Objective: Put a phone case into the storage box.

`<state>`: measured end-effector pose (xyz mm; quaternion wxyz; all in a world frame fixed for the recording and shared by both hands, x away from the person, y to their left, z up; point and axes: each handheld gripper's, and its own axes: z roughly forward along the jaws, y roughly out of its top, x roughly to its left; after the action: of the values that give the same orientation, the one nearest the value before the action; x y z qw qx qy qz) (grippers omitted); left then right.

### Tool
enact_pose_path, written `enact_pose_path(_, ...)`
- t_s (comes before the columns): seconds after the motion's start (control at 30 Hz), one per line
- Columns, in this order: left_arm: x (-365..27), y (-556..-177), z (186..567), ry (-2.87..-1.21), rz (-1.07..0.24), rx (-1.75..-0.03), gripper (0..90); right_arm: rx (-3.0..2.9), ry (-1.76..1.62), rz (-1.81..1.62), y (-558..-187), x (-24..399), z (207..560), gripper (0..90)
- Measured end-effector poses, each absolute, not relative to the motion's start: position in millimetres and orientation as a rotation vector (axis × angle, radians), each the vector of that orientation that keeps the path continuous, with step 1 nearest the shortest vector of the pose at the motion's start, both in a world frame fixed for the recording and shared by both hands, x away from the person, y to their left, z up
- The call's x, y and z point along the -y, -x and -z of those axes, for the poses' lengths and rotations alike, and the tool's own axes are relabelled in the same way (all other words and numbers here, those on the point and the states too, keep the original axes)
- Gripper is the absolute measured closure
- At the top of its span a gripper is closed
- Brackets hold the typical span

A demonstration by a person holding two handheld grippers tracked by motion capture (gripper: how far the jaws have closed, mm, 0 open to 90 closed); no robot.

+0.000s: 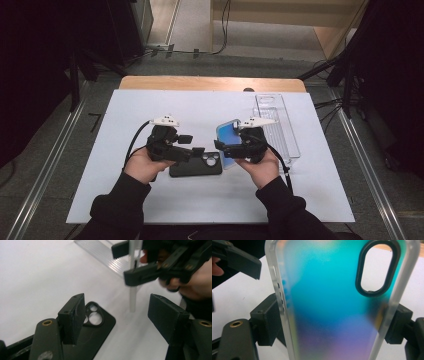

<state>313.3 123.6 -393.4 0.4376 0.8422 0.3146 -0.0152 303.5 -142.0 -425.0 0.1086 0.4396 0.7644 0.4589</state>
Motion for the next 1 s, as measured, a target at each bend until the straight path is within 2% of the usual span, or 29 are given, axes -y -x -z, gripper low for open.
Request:
enact_pose_path(0.4,-141.3,-301.7,432.2,-2.128,0.020,-0.772,30.4,-2.250,-1.265,-1.375,-304.3,151.2,420.5,16.6)
enact_pose_path(1.0,-170.0,-282.3,454.8,-2.175,0.027,-0.793,30.4,-2.285,-1.197,-1.406,-307.3,163.2,409.7,16.6)
